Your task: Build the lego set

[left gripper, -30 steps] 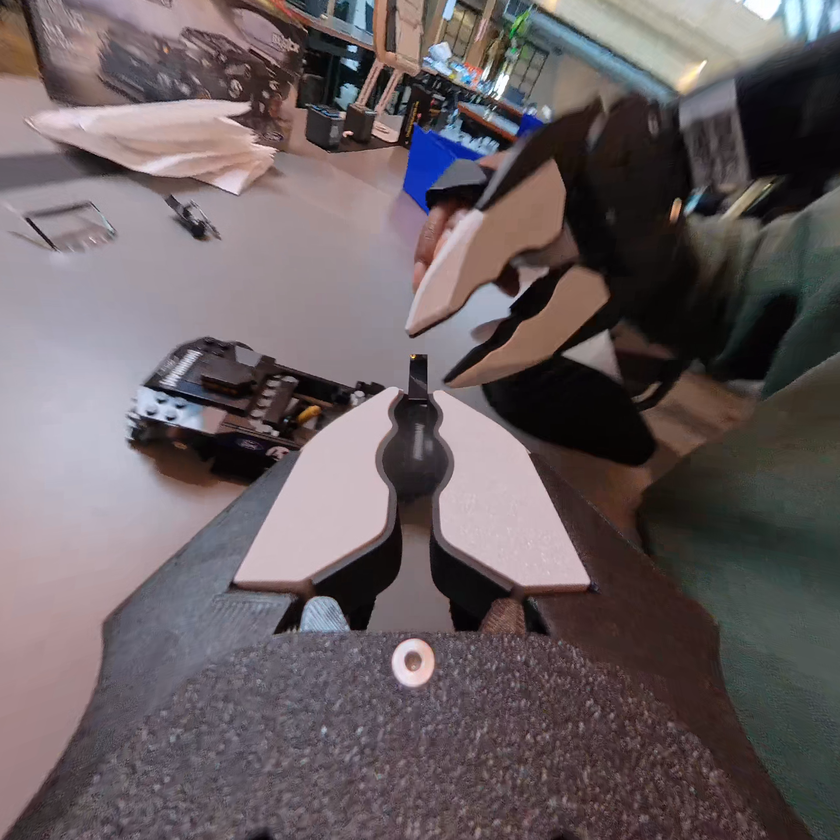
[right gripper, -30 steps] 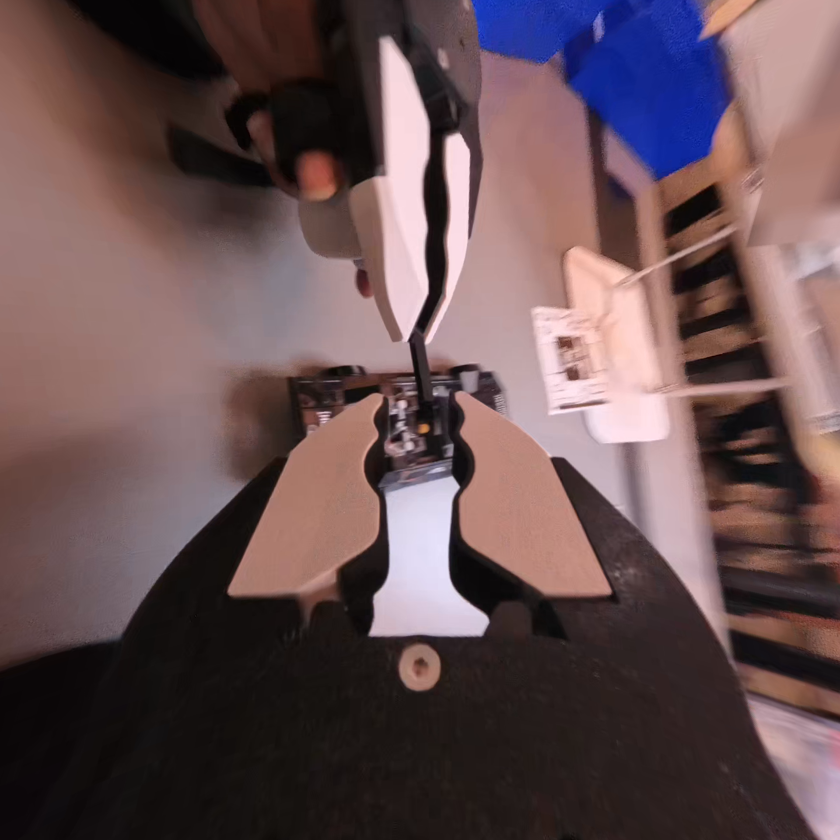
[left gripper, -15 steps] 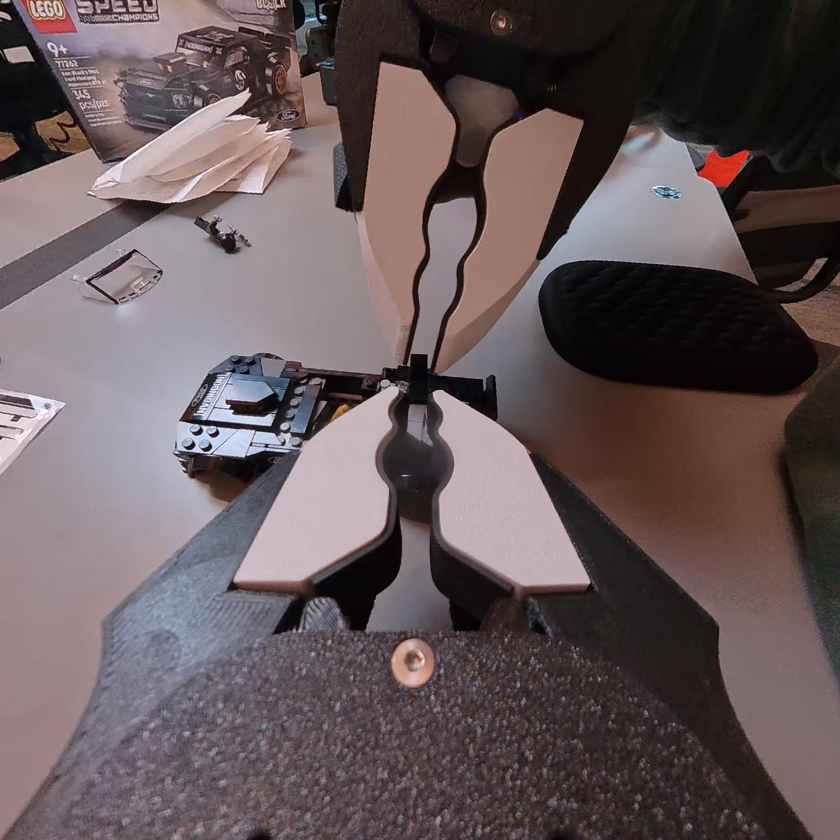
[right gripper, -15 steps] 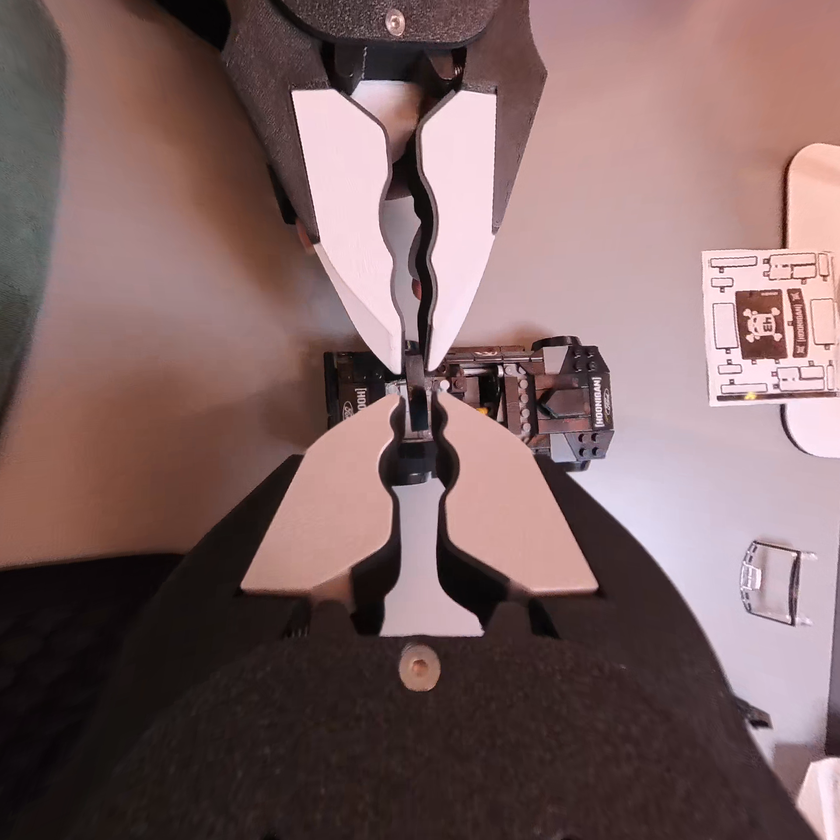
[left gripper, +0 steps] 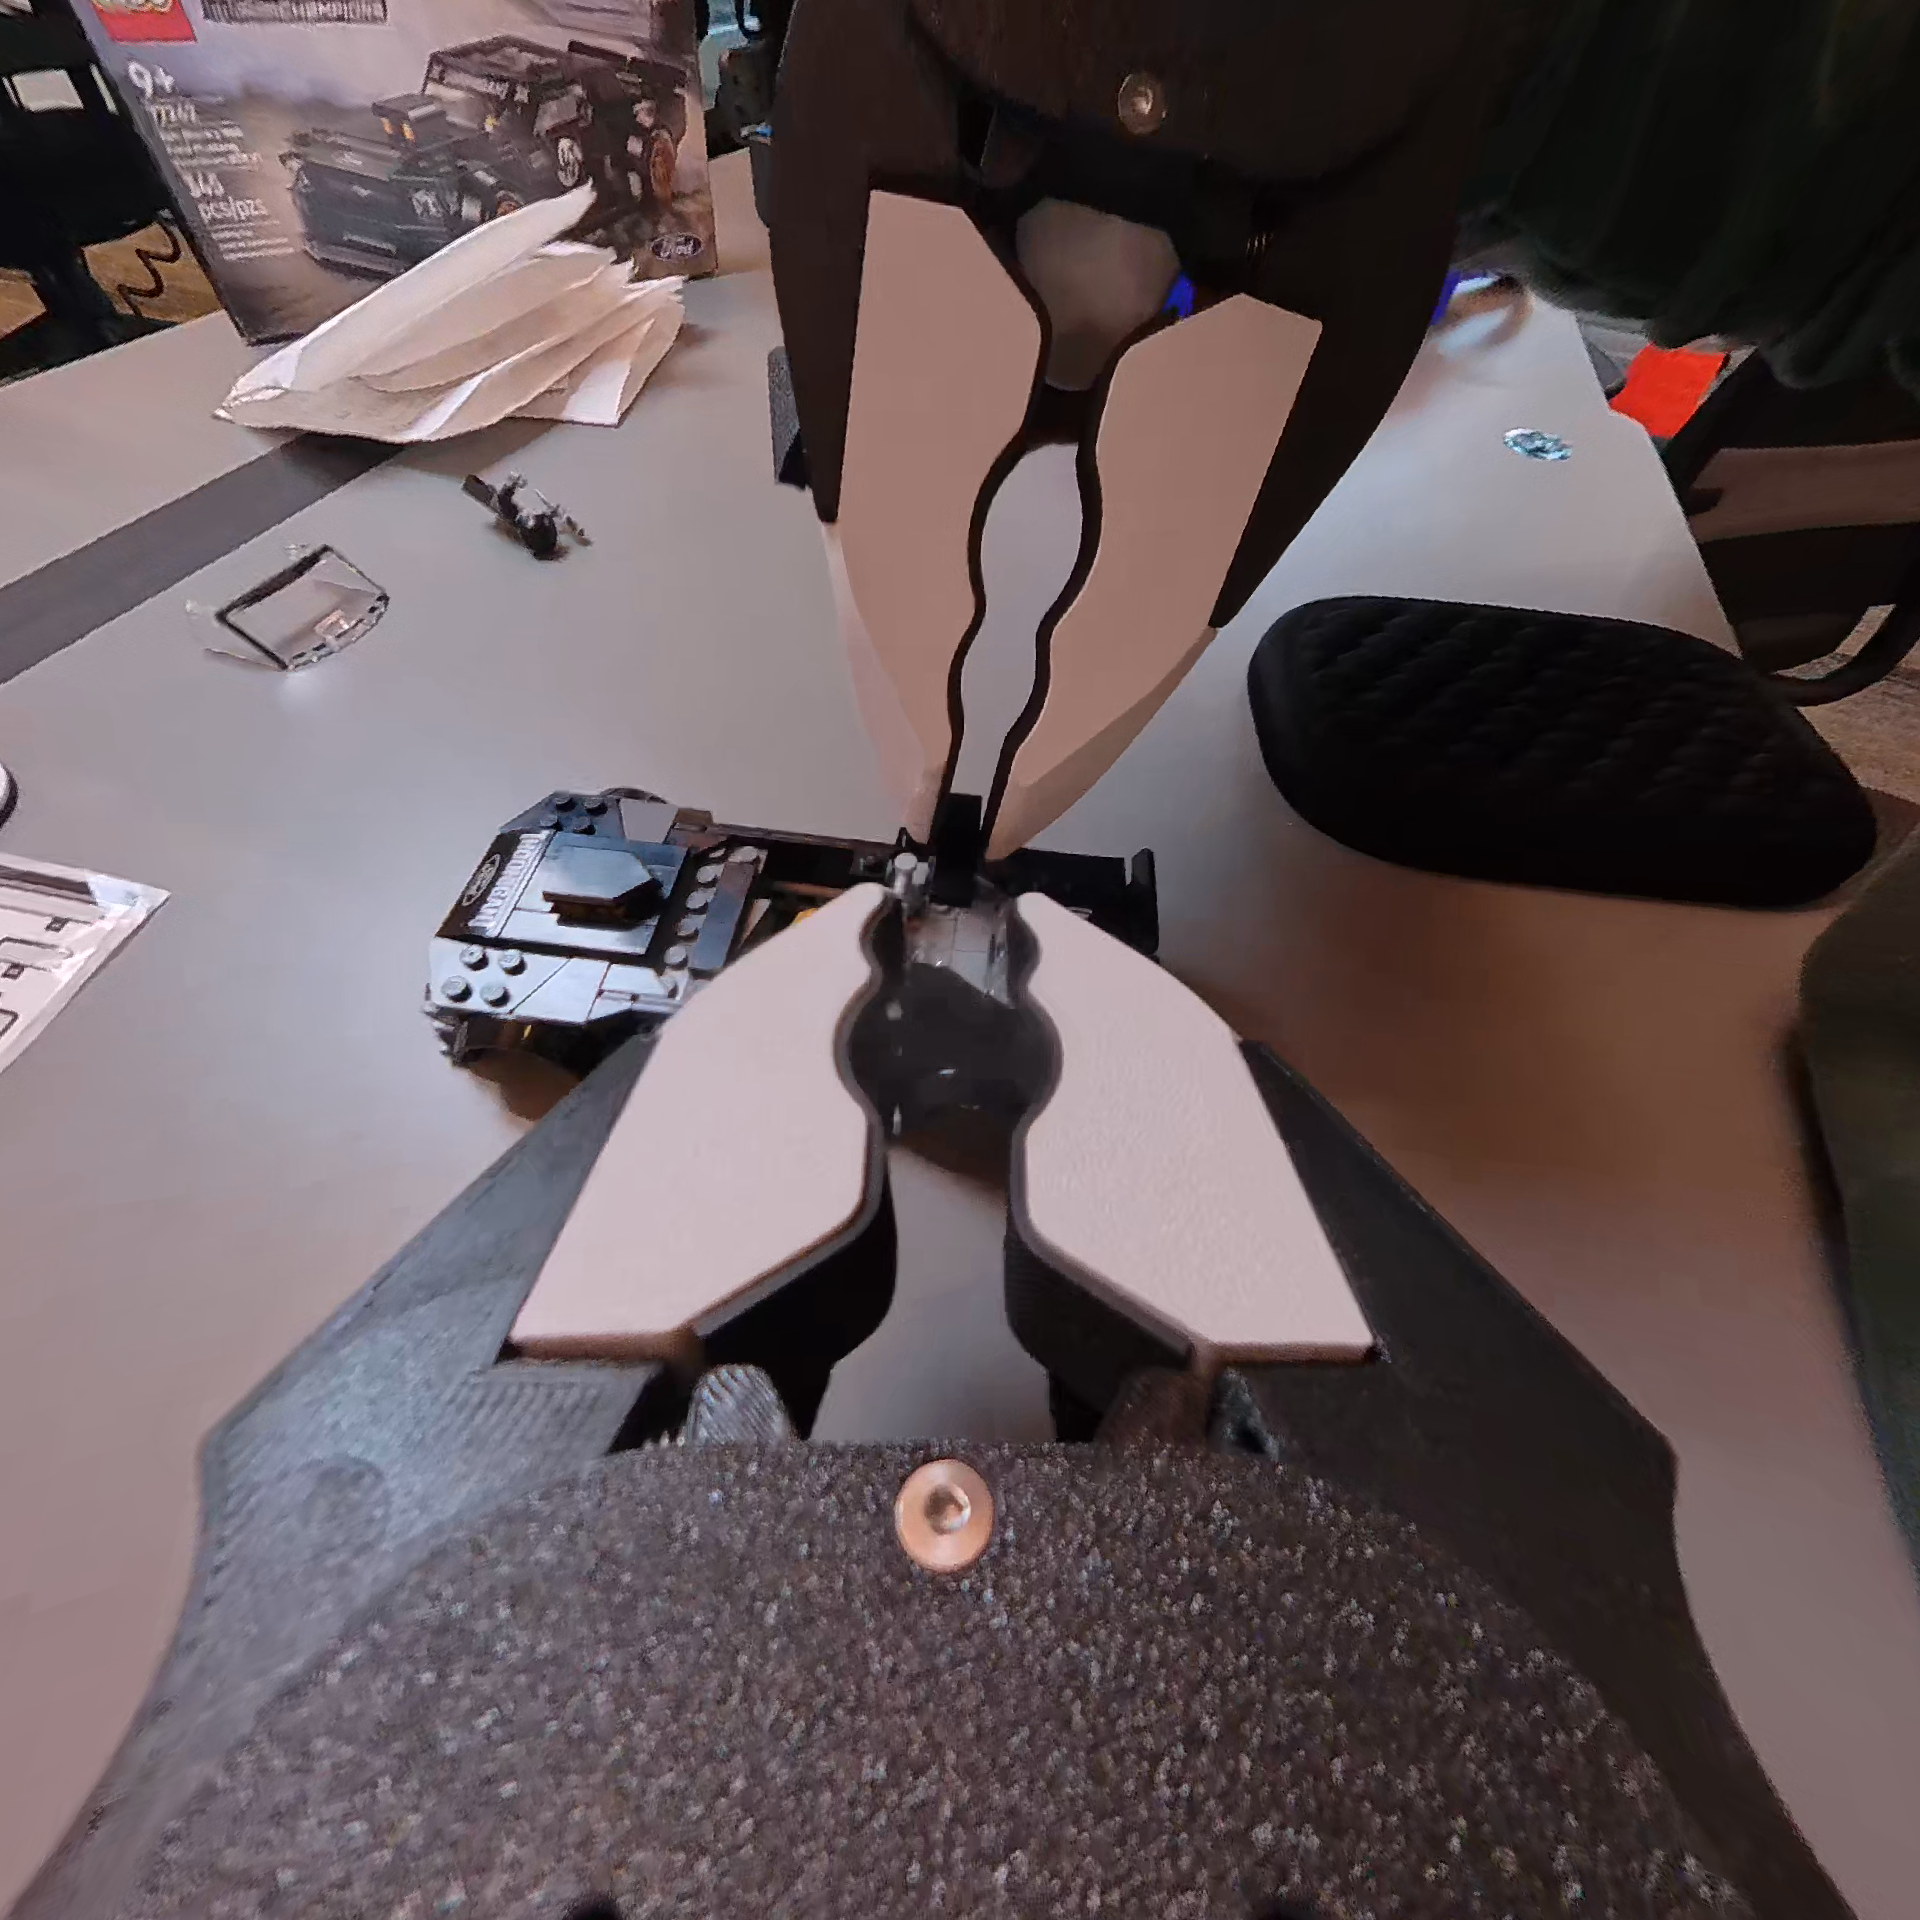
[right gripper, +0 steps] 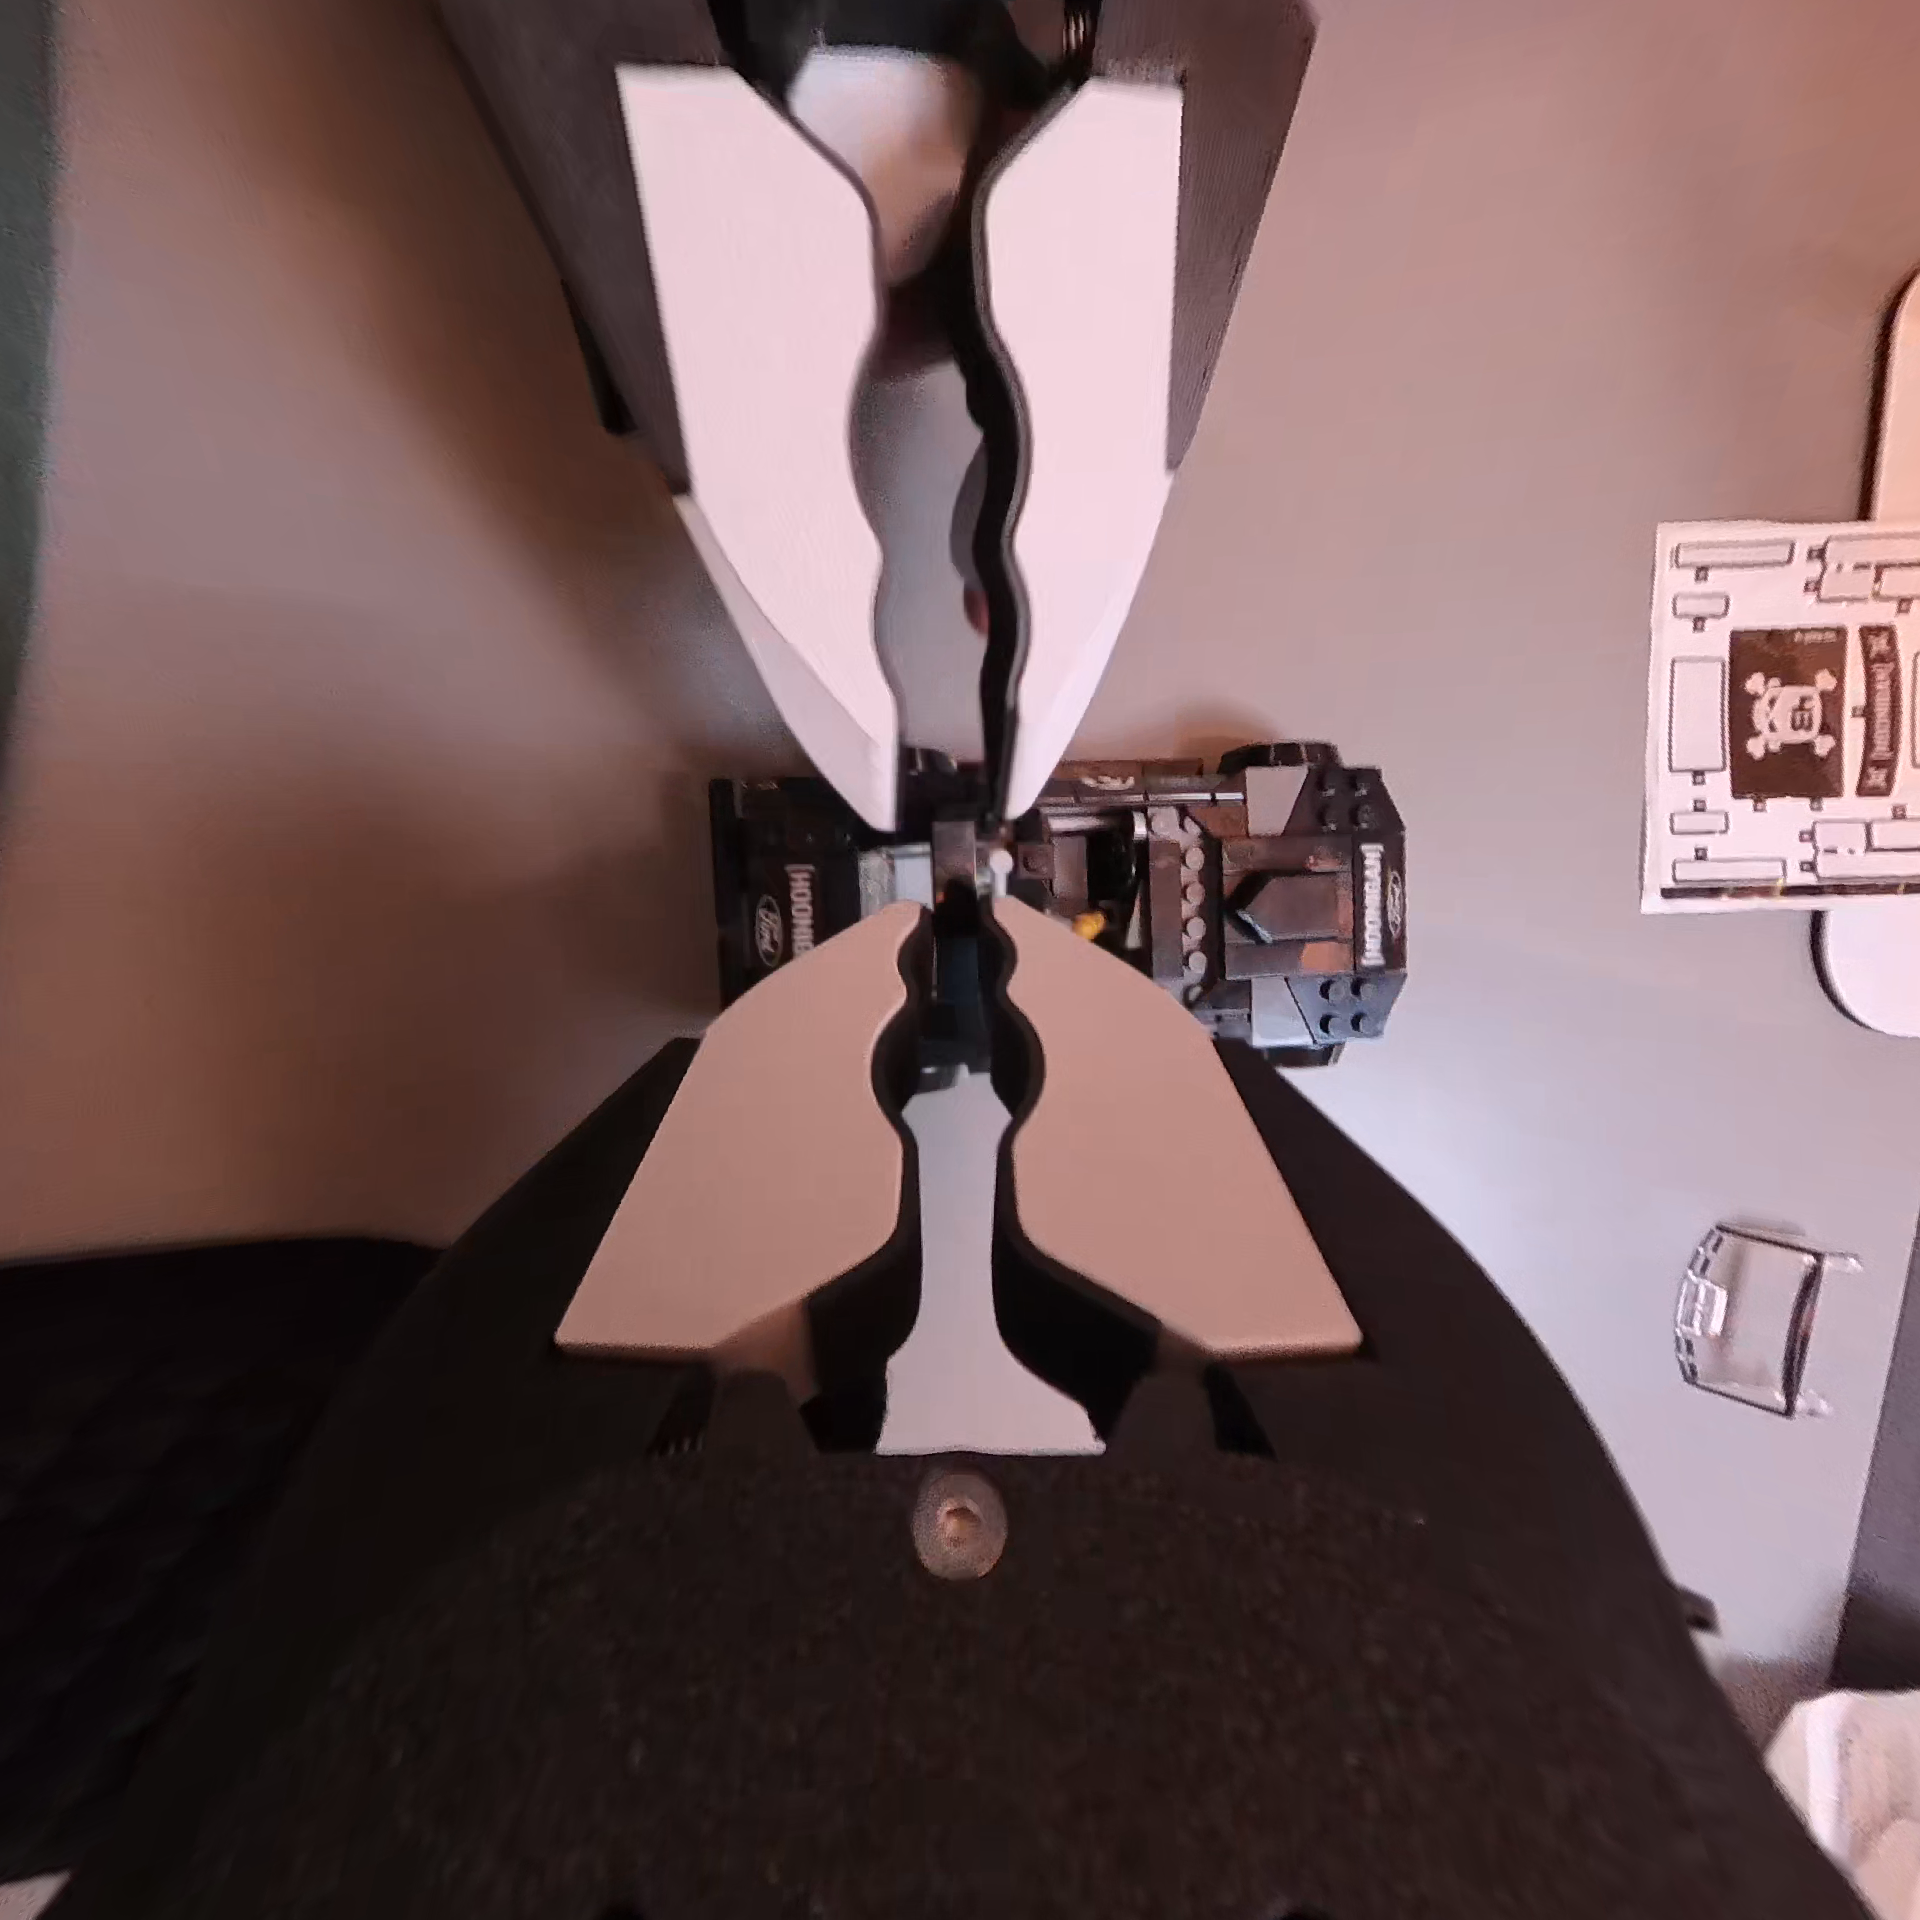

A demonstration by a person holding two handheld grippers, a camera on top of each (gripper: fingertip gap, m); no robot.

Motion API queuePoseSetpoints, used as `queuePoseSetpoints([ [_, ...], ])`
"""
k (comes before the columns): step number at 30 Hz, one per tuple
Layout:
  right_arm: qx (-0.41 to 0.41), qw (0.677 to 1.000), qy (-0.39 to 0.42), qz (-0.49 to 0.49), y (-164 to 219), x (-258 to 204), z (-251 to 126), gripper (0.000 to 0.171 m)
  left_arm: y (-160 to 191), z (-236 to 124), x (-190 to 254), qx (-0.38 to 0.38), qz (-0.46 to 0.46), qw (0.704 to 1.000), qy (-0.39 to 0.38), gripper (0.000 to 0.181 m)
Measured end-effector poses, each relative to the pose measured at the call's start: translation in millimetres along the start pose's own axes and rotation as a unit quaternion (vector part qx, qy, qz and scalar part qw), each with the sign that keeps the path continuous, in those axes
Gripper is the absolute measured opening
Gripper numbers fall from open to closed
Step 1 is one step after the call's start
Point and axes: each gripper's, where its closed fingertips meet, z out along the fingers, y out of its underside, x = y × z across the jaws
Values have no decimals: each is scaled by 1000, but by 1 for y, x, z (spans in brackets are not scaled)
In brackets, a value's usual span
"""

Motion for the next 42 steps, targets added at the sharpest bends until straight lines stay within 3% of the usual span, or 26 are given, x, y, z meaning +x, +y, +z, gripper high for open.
queuePoseSetpoints([
  [5, -43, 999, -13, 9, 7, 0, 8, 8, 9, -5, -5, -25, 2, 1000, -2, 29],
  [18, -81, 996, -24, 26, 11, 0, 16, 8, 23, 0, 0, -57, -3, 998, 1, 23],
  [42, -97, 995, 7, 1, 11, 0, 17, 8, 9, 5, -4, -33, 21, 999, -29, 10],
])
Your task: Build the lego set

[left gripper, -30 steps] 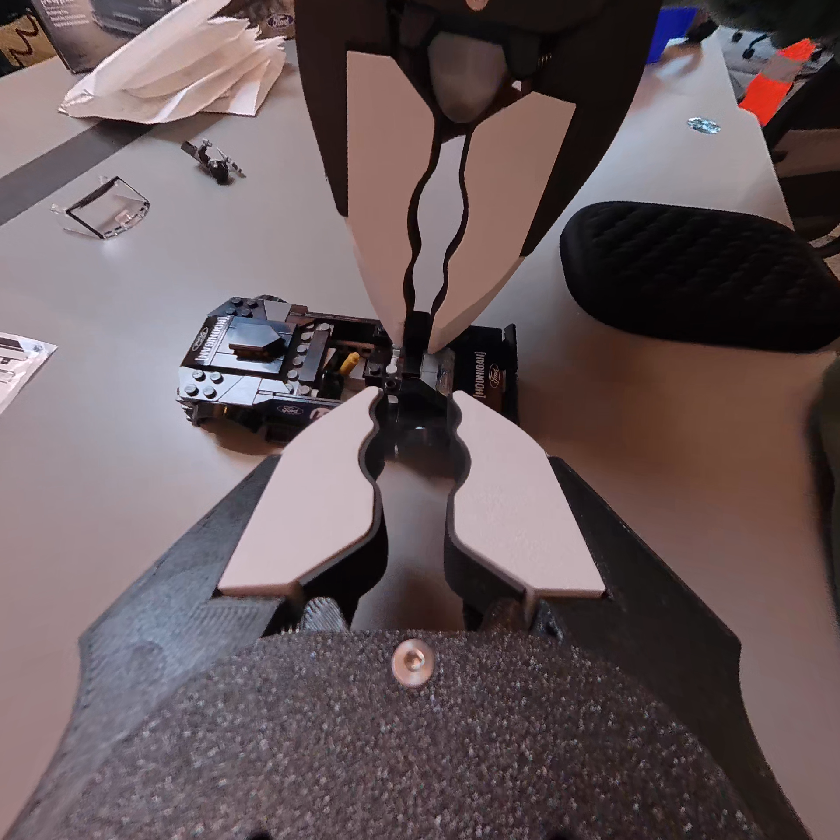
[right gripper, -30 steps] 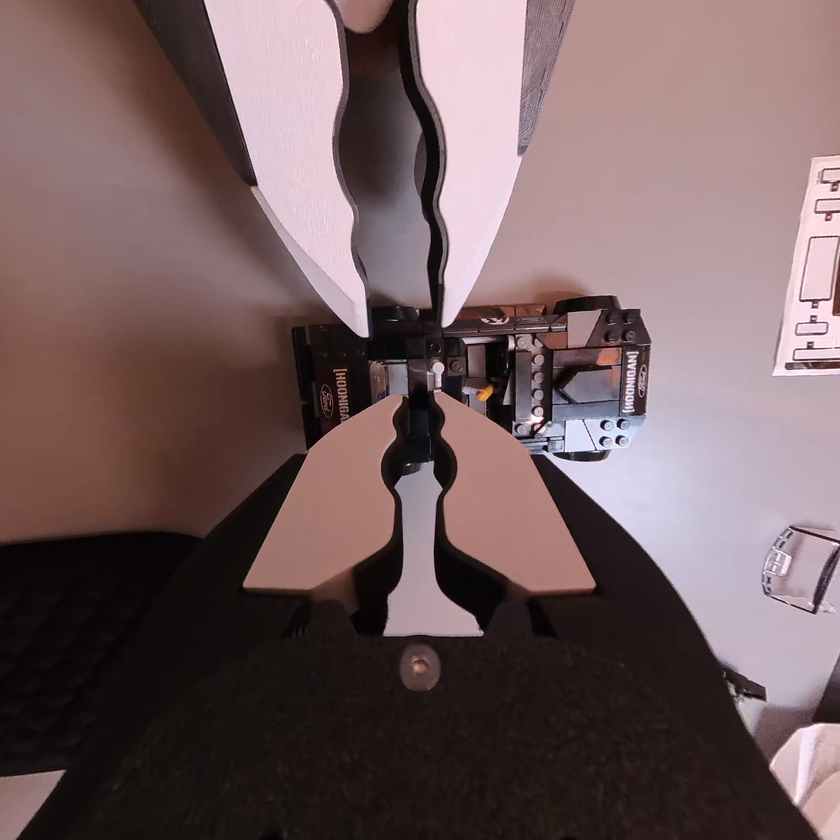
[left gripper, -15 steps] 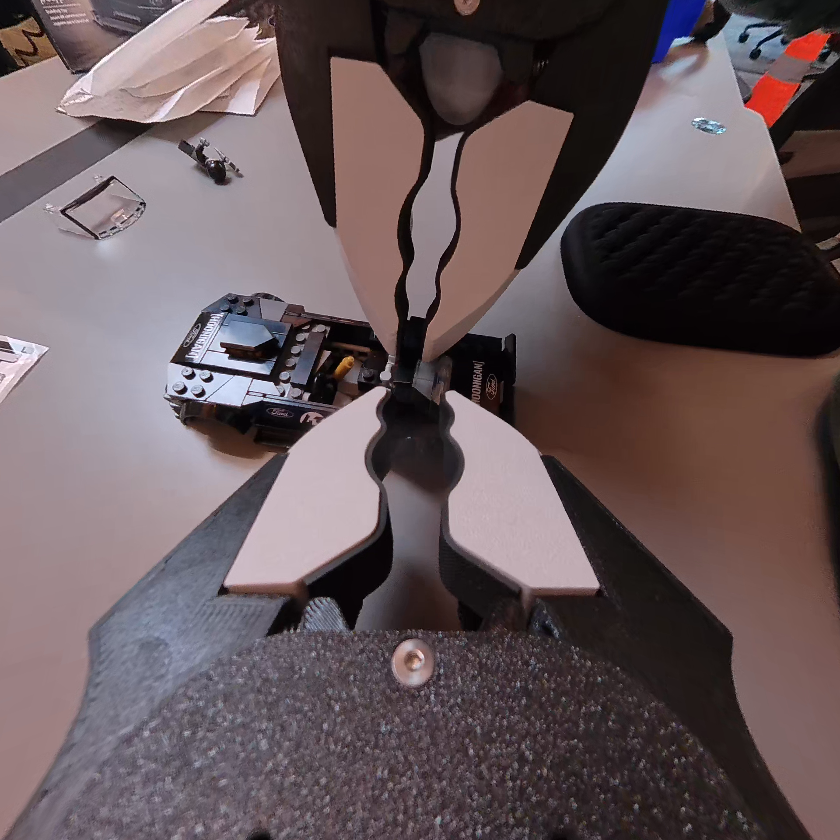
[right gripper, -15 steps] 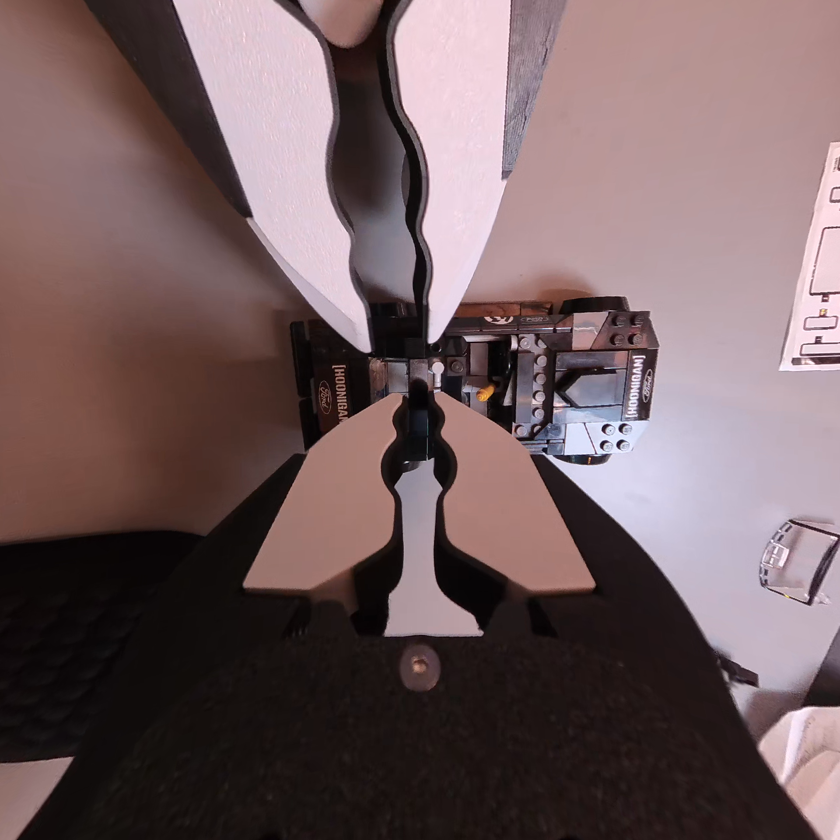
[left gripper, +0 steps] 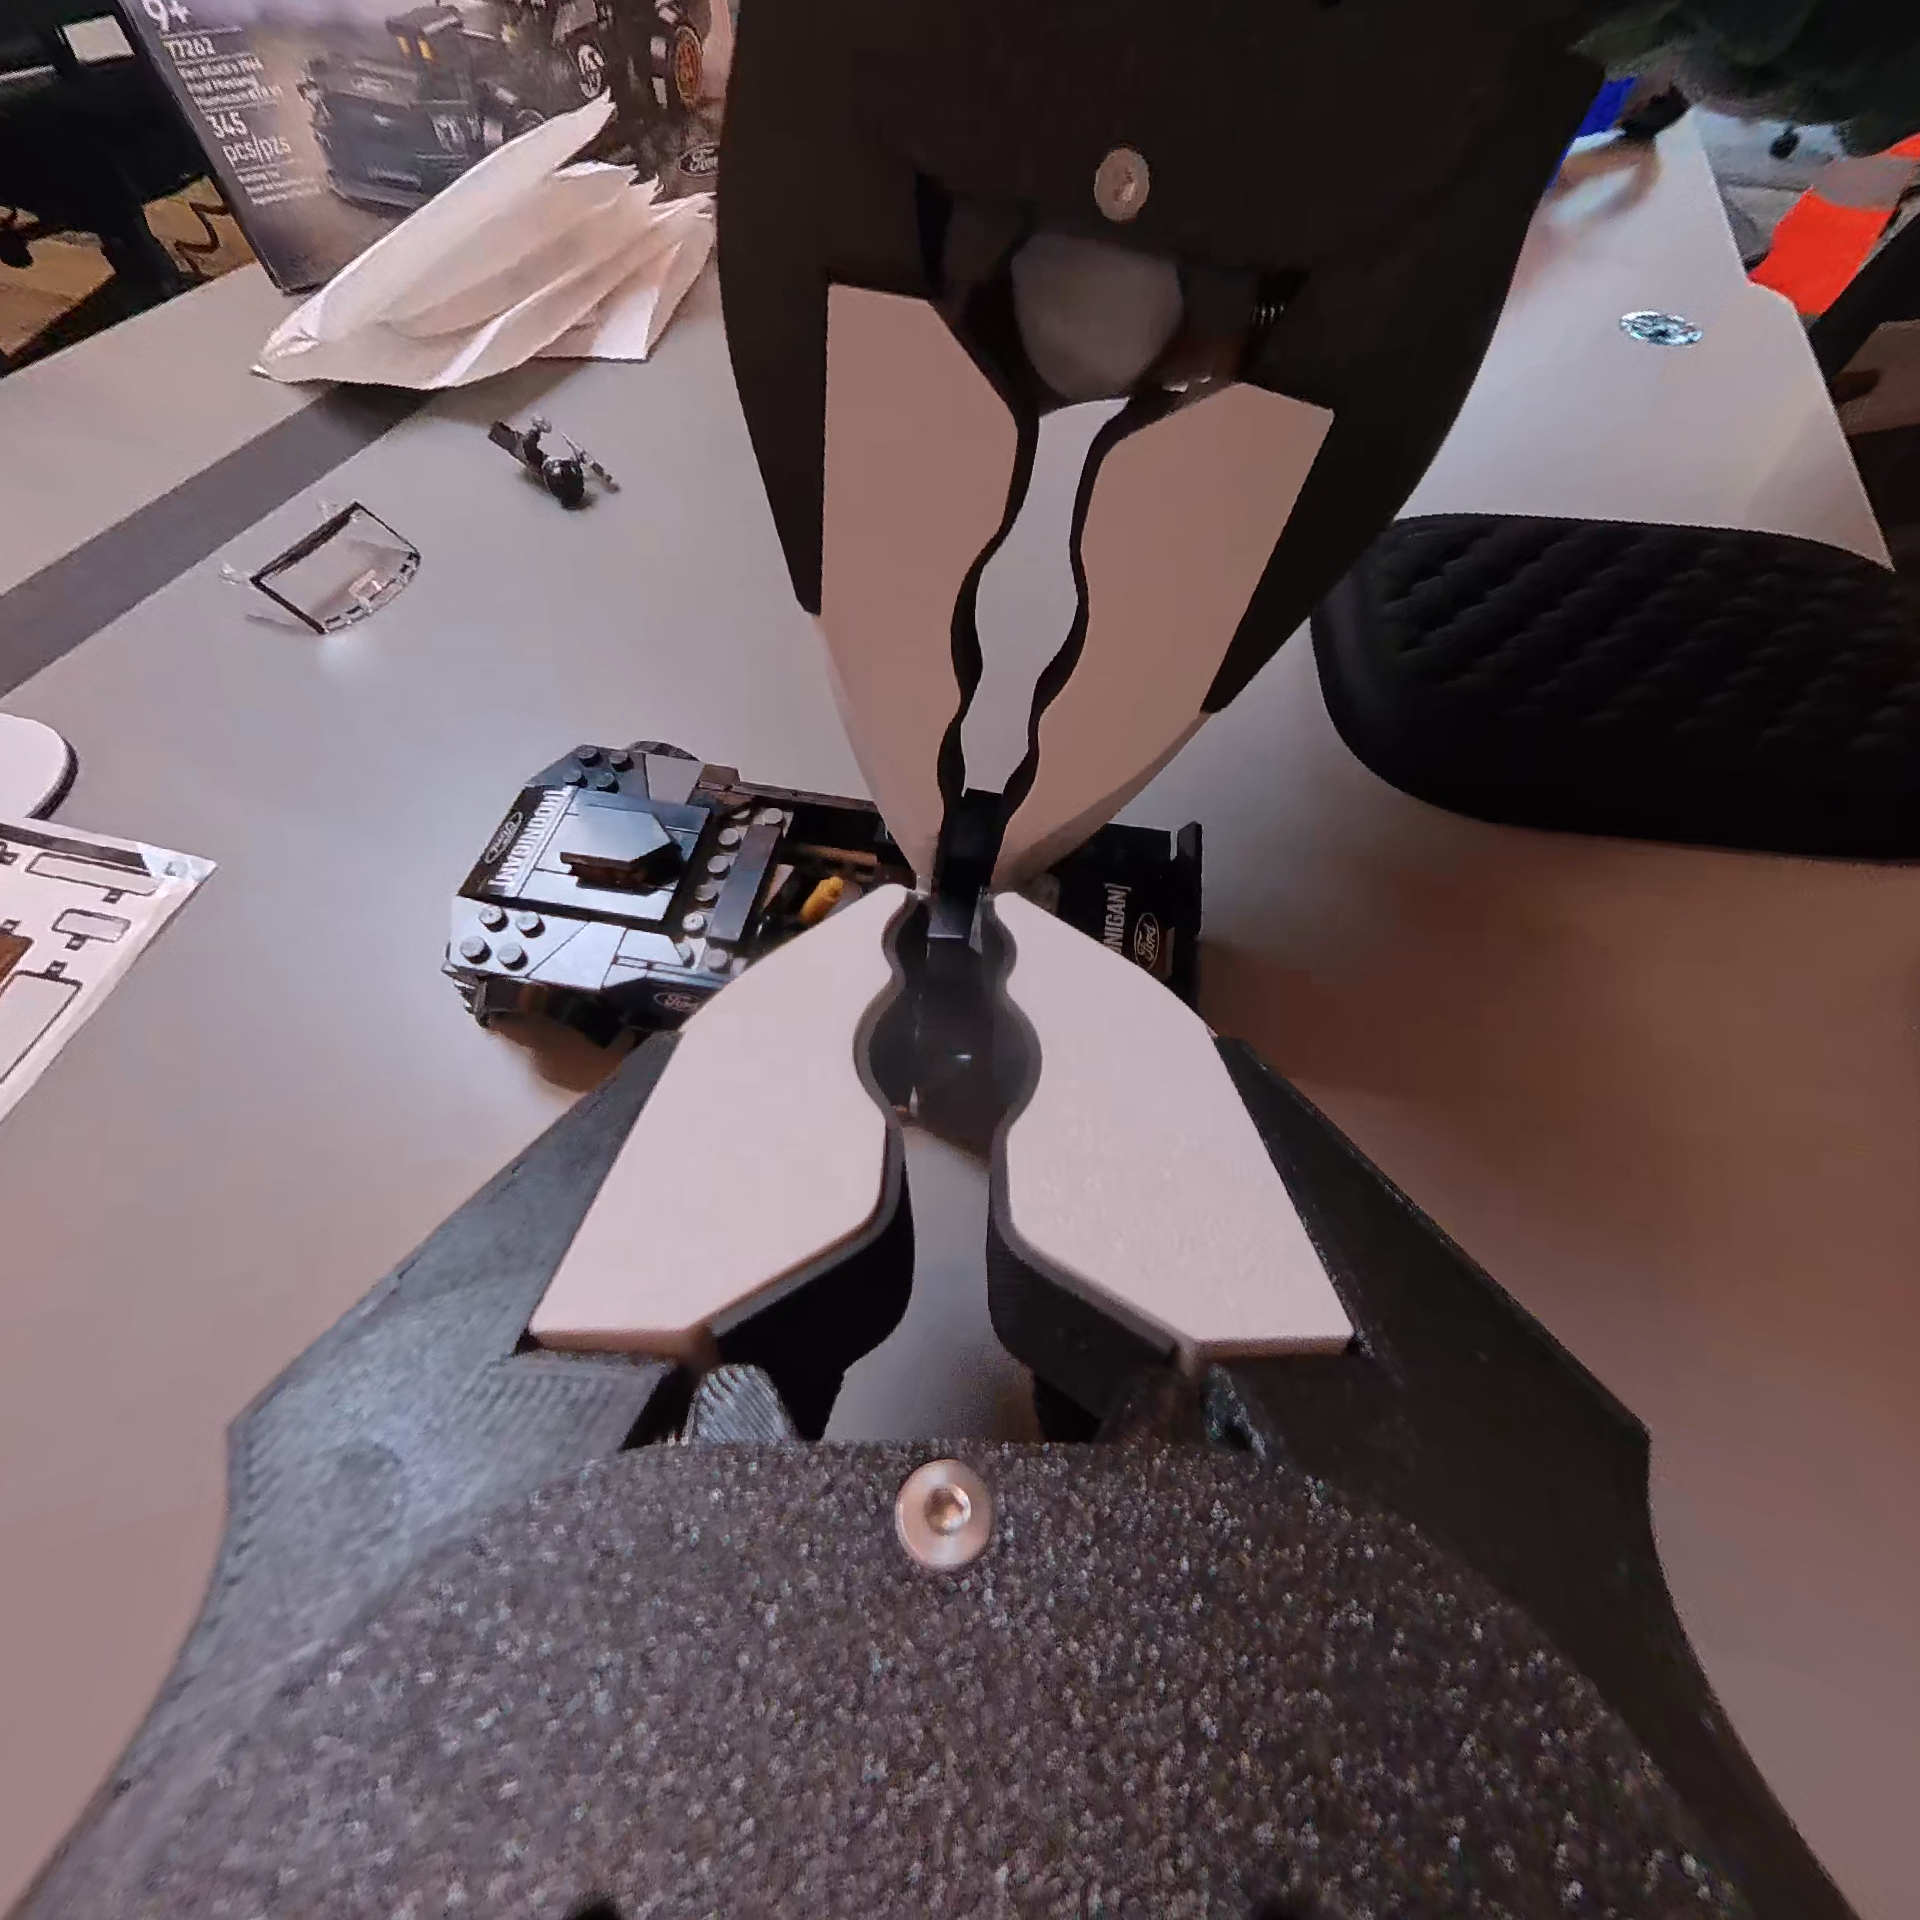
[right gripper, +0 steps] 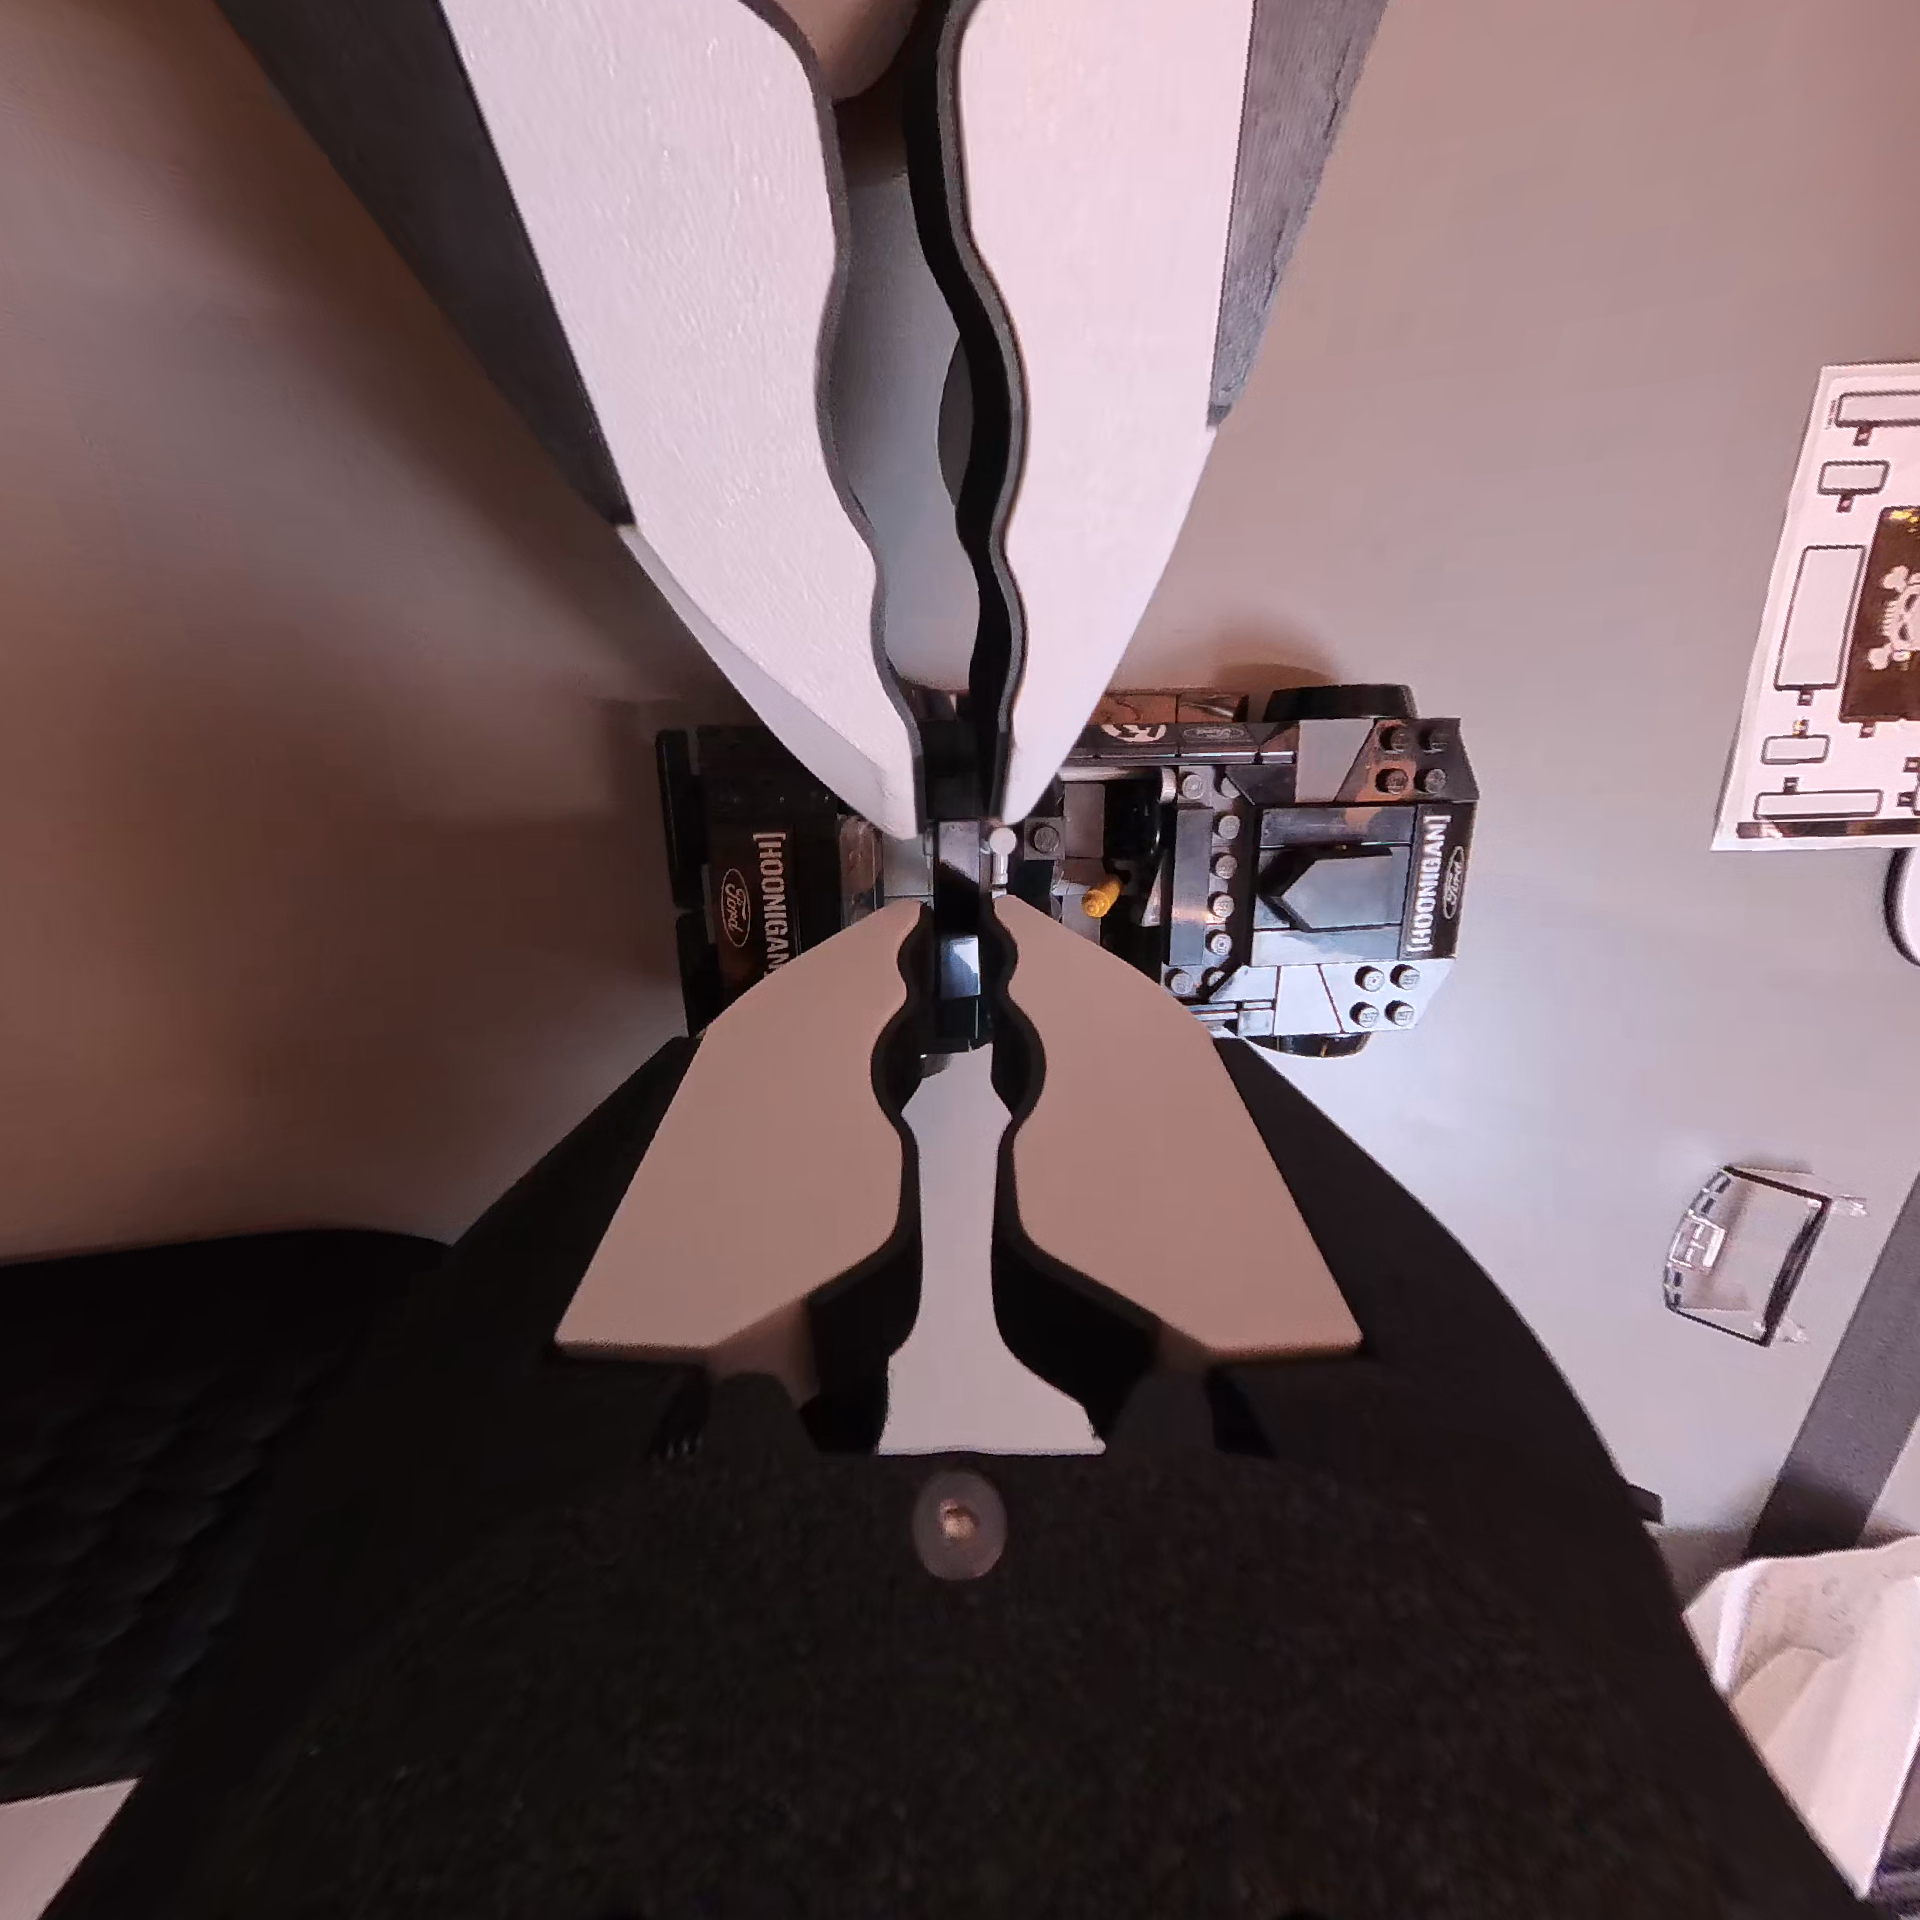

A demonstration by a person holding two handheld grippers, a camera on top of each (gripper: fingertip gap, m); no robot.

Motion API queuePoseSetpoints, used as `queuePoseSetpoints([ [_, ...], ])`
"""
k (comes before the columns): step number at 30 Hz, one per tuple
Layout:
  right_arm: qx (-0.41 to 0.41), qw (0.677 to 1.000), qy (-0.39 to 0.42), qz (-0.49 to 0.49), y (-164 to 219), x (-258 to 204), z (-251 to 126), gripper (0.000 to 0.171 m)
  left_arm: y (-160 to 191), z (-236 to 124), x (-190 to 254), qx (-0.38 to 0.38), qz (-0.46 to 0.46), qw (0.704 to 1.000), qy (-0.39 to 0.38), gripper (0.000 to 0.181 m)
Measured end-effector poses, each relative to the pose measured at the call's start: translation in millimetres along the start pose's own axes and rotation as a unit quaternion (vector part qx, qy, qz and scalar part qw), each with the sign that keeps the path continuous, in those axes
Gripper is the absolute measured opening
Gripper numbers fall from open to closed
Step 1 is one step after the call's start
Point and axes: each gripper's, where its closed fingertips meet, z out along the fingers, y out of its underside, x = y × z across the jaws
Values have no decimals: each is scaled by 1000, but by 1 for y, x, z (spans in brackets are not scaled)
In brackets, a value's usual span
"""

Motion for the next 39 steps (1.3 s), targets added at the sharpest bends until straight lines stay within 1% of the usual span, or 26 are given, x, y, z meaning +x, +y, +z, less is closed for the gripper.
queuePoseSetpoints([
  [2, 6, 1000, 2, 2, 0, 0, 0, 8, 0, 3, 0, -3, 1, 1000, -2, 7],
  [4, 11, 1000, 6, 3, 0, 0, 0, 8, 1, 5, 0, -11, 6, 1000, -3, 0],
  [11, 23, 1000, 12, 0, -1, 0, 0, 8, 5, 10, 2, -57, 14, 998, -11, 1],
  [16, 34, 999, 14, 4, -1, 1, 0, 8, 6, 10, 1, -71, -64, 995, 5, 1],
  [22, 38, 999, 14, 3, -1, 1, 1, 8, 7, 10, 1, -109, -132, 985, 33, 2],
  [28, 45, 999, 17, 17, -1, 1, 0, 9, 8, 10, 1, -130, -144, 980, 38, 3],
  [31, 73, 997, 11, 37, 0, -1, -8, 14, 8, 10, 1, -128, -142, 981, 37, 2],
  [33, 97, 993, 1, 59, 2, -3, -16, 14, 8, 10, 1, -129, -137, 982, 35, 2],
  [34, 102, 992, 0, 71, 5, -2, -18, 13, 8, 10, 1, -130, -134, 982, 34, 2],
  [37, 122, 986, -8, 116, 10, 1, -18, 2, 8, 11, 1, -132, -123, 983, 31, 2],
  [39, 133, 981, -19, 142, 10, 3, -15, 0, 8, 11, 1, -132, -117, 984, 28, 2],
])
